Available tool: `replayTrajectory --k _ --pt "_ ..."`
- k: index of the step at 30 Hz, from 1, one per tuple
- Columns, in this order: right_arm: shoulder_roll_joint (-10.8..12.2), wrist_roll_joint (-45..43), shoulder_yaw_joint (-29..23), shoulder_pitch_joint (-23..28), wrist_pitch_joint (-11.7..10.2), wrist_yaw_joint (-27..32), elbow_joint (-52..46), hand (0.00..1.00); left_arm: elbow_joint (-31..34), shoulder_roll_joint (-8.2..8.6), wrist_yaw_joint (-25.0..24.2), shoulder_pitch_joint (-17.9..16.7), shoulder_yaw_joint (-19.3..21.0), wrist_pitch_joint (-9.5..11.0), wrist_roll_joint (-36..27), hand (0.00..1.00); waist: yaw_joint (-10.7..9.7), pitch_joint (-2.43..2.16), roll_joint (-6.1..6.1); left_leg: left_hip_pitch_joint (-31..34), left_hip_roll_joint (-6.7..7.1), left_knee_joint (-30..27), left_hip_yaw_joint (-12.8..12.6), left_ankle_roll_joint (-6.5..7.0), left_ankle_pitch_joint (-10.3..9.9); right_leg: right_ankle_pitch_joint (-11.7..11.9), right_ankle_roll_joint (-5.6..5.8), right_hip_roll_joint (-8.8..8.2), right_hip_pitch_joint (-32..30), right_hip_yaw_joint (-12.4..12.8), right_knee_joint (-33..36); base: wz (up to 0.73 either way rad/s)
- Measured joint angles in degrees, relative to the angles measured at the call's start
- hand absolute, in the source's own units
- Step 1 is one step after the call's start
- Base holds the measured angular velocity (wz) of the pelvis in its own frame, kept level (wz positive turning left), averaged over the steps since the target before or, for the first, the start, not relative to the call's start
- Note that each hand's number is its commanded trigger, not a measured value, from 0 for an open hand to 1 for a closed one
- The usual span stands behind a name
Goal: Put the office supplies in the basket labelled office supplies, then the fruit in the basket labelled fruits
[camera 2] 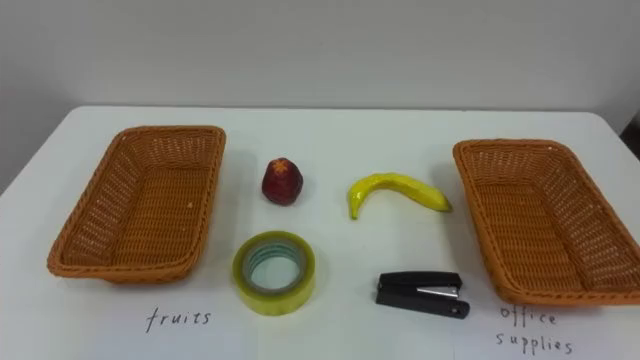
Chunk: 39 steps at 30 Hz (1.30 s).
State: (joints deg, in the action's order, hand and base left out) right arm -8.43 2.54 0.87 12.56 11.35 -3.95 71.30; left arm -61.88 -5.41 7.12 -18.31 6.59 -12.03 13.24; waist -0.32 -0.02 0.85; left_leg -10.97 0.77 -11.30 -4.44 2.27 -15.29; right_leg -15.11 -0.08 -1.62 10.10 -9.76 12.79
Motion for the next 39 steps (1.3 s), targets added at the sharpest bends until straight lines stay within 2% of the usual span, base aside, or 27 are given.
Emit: replayTrajectory --k 8,17,20,24,28,31,34,37,39 --pt "0.1 0.6 0.0 -0.4 -0.1 -0.6 0.4 0.00 -0.6 0.00 0.1 0.1 0.0 0.9 -0.1 0.00 -0.9 0.02 -0.14 0.1 0.01 0.1 0.0 0.00 0.0 0.0 0.00 -0.16 -0.2 0.0 -0.1 0.00" --pt "0.0 9.4 -0.1 0.2 0.0 1.5 0.7 0.00 -0.4 -0.05 0.2 1.3 0.1 0.9 0.0 0.00 -0.9 0.02 -0.33 0.7 0.00 0.3 -0.2 -0.01 0.0 0.0 0.00 0.04 -1.1 0.3 -0.1 -0.01" --pt "0.2 12.2 -3.6 0.6 0.0 2.6 2.4 0.00 -0.4 -0.04 0.2 1.2 1.2 0.9 0.0 0.00 -1.2 0.03 -0.38 0.5 0.03 0.2 -0.2 -0.01 0.0 0.0 0.00 0.05 -0.9 0.5 0.4 0.00" --pt "-0.2 14.6 -12.1 1.7 -0.1 5.0 2.8 0.00 0.0 -0.49 0.2 0.2 6.3 0.9 -0.1 0.00 -2.6 0.07 -0.21 0.3 -0.01 0.4 -0.5 -0.01 0.0 0.0 -0.01 0.09 -1.0 0.3 0.8 -0.01" --pt "-0.7 25.5 -20.3 2.9 -0.5 9.4 2.4 0.00 0.2 -0.72 0.1 -0.4 9.0 0.9 -0.4 0.00 -3.3 0.04 0.35 0.1 -0.06 0.9 -0.8 -0.01 0.0 -0.1 -0.01 0.20 -1.1 1.6 0.2 -0.07" --pt "-1.2 34.0 -23.0 3.2 -0.6 11.8 2.1 0.00 2.0 -0.72 0.1 -1.5 9.1 0.9 -2.0 0.00 -4.1 0.01 1.06 0.1 -0.12 0.9 -1.2 -0.01 0.0 0.0 0.03 0.41 -1.2 1.9 0.0 -0.06" --pt "-1.6 38.5 -24.8 3.2 -0.7 13.8 1.9 0.00 3.6 -1.04 0.1 -2.2 9.2 1.0 -2.5 0.00 -4.1 0.00 1.61 0.1 -0.24 1.1 -1.7 -0.01 0.0 0.3 0.00 0.64 -1.5 2.6 -0.1 -0.12" --pt "-1.8 39.8 -26.9 3.1 -0.8 16.1 -0.1 0.00 3.8 -1.54 0.1 -2.0 9.2 1.6 -3.6 0.00 -4.3 -0.04 1.74 0.1 -0.19 1.4 -2.3 0.00 0.0 0.4 0.04 0.81 -1.9 3.3 0.0 -0.12" --pt "-1.9 40.5 -27.2 3.2 -1.8 17.7 -1.3 0.00 3.8 -1.91 0.1 -2.0 9.1 1.8 -4.0 0.00 -4.7 -0.06 1.72 0.1 -0.14 1.6 -2.5 0.00 0.0 0.7 0.01 0.91 -1.9 3.5 0.0 -0.06"
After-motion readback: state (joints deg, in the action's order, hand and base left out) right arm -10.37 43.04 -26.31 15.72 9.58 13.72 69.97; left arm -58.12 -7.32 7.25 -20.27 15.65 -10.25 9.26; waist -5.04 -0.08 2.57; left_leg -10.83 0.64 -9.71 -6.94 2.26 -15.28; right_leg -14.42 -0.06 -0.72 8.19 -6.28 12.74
